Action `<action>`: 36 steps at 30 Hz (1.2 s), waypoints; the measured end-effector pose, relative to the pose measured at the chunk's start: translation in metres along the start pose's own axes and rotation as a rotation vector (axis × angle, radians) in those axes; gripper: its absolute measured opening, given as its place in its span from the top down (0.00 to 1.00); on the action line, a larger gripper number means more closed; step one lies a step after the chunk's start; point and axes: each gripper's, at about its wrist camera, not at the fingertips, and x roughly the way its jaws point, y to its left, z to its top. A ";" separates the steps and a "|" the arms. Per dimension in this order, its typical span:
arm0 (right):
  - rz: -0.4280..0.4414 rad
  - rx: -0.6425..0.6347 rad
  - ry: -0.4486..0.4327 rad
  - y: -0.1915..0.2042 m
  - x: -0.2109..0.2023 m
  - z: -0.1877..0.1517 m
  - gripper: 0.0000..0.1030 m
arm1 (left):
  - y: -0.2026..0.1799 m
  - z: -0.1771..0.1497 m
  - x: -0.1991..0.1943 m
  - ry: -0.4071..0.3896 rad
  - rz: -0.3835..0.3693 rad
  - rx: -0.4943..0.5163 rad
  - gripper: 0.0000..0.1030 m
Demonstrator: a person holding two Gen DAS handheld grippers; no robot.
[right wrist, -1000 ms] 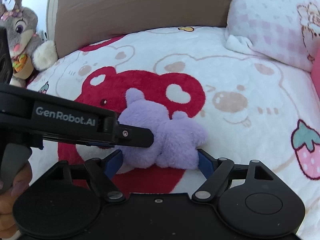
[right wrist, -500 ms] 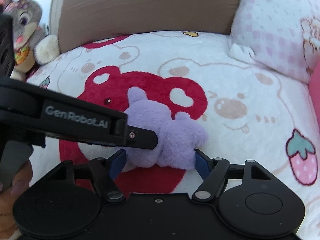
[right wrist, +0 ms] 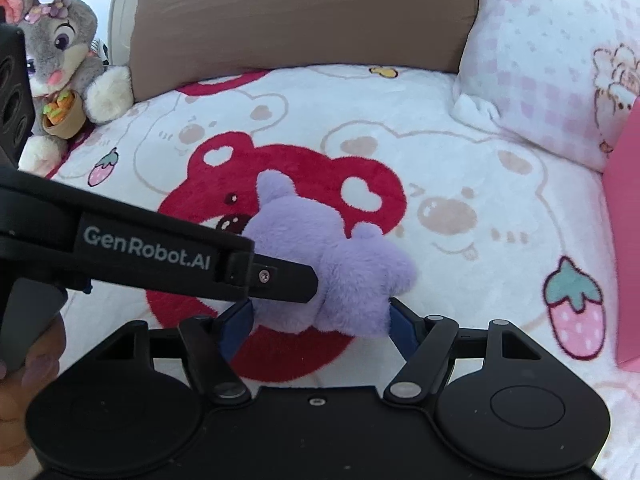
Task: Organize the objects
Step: 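Lift and carry the plush toy with the left gripper toward the pink box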
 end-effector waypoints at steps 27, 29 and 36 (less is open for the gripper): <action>0.027 0.074 0.033 -0.044 -0.096 -0.014 0.24 | -0.125 -0.025 -0.037 0.052 0.057 0.201 0.63; 0.016 0.076 0.032 -0.047 -0.105 -0.015 0.24 | -0.133 -0.025 -0.039 0.065 0.042 0.208 0.63; -0.029 0.078 0.025 -0.056 -0.135 -0.019 0.24 | -0.162 -0.028 -0.046 0.093 0.011 0.245 0.63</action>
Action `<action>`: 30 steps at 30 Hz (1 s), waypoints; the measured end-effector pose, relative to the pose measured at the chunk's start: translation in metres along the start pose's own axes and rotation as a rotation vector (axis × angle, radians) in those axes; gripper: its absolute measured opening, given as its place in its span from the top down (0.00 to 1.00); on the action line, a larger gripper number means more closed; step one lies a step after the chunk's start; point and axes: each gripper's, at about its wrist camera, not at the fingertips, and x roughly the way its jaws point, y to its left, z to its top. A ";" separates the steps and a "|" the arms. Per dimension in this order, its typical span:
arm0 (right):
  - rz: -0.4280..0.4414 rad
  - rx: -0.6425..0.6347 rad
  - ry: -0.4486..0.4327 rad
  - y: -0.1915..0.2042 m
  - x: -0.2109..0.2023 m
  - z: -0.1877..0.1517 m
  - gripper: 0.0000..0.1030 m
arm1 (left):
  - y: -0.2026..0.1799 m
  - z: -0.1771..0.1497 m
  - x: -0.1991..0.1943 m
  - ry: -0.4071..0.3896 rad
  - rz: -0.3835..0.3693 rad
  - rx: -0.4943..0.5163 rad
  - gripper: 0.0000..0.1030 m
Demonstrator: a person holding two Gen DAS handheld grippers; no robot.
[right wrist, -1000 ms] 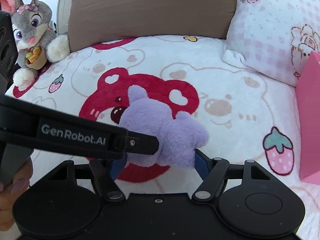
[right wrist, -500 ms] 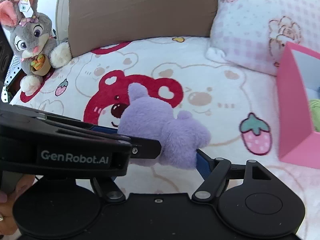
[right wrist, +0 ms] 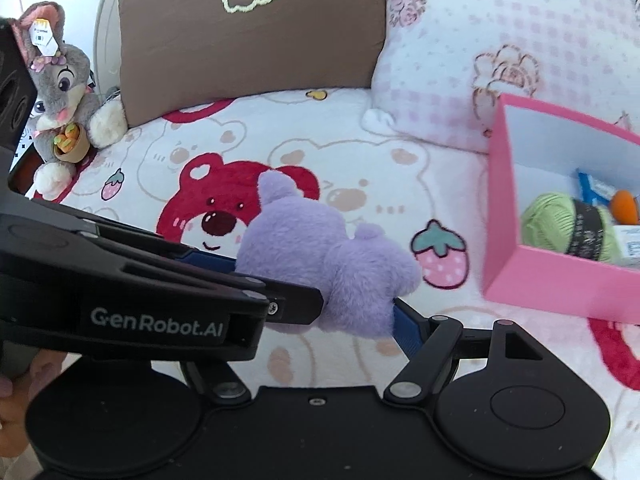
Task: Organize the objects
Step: 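Lift and carry the plush toy with the left gripper toward the pink box, then lower the plush toy into the pink box and open the left gripper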
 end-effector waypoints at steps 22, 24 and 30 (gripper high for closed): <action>-0.023 0.035 -0.128 -0.048 -0.068 0.012 0.23 | -0.061 0.038 -0.020 -0.030 -0.109 0.061 0.63; -0.027 0.041 -0.144 -0.054 -0.074 0.014 0.23 | -0.069 0.044 -0.021 -0.039 -0.118 0.073 0.63; -0.038 0.030 -0.207 -0.072 -0.088 0.017 0.25 | -0.087 0.062 -0.020 -0.047 -0.143 0.117 0.62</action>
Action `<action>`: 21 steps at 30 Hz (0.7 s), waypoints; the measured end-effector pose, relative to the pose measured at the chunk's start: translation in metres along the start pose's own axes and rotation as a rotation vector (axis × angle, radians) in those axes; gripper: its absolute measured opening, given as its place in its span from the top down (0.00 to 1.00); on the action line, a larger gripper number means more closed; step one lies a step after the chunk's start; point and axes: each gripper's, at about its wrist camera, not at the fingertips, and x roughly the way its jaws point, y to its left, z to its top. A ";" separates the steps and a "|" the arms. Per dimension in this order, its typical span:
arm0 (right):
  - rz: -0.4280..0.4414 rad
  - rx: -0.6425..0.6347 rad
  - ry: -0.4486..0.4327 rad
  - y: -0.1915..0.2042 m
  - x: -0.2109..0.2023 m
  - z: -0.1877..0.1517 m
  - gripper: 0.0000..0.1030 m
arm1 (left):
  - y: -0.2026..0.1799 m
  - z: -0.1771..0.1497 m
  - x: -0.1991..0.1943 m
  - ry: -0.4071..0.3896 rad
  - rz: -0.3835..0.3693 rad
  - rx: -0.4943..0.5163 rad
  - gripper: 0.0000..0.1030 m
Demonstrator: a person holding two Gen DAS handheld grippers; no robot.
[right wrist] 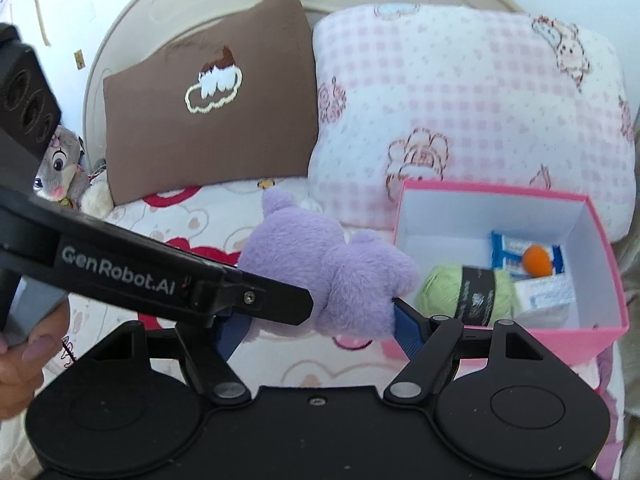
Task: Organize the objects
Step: 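Lower the plush toy into the pink box and open the left gripper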
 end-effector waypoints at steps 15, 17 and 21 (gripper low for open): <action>-0.016 -0.102 -0.108 -0.060 0.007 0.036 0.29 | -0.028 0.061 0.041 -0.040 -0.011 0.046 0.62; 0.003 -0.078 -0.104 -0.074 0.014 0.037 0.29 | -0.026 0.070 0.053 -0.020 -0.024 0.034 0.62; -0.005 -0.082 -0.104 -0.091 0.028 0.039 0.30 | -0.025 0.082 0.079 -0.008 -0.025 0.030 0.62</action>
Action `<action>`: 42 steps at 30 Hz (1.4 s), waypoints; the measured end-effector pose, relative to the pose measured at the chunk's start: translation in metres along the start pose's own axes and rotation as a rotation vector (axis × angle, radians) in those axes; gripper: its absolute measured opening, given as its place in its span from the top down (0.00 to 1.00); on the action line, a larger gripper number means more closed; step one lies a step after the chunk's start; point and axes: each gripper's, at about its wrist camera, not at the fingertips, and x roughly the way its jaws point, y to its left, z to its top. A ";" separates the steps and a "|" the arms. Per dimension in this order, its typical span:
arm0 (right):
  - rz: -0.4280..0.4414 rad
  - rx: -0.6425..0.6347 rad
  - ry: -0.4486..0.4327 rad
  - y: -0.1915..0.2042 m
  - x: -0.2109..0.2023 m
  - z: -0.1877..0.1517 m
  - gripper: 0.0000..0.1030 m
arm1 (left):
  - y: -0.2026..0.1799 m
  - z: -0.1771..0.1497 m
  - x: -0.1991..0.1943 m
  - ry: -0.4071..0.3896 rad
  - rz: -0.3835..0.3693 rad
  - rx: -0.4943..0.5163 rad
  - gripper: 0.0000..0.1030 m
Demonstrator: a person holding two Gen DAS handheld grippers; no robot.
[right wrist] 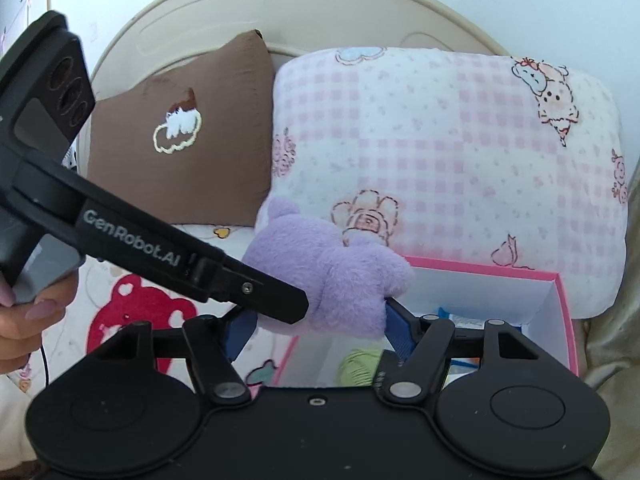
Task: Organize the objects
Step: 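Lower the plush toy into the pink box and open the left gripper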
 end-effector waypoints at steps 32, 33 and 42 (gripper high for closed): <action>0.063 0.066 0.183 -0.107 0.126 -0.011 0.34 | 0.049 0.040 0.141 0.055 0.068 -0.180 0.61; 0.061 0.067 0.184 -0.107 0.127 -0.011 0.34 | 0.051 0.039 0.141 0.053 0.070 -0.185 0.61; 0.017 0.039 0.206 -0.103 0.134 -0.013 0.34 | 0.048 0.039 0.151 0.059 0.103 -0.160 0.61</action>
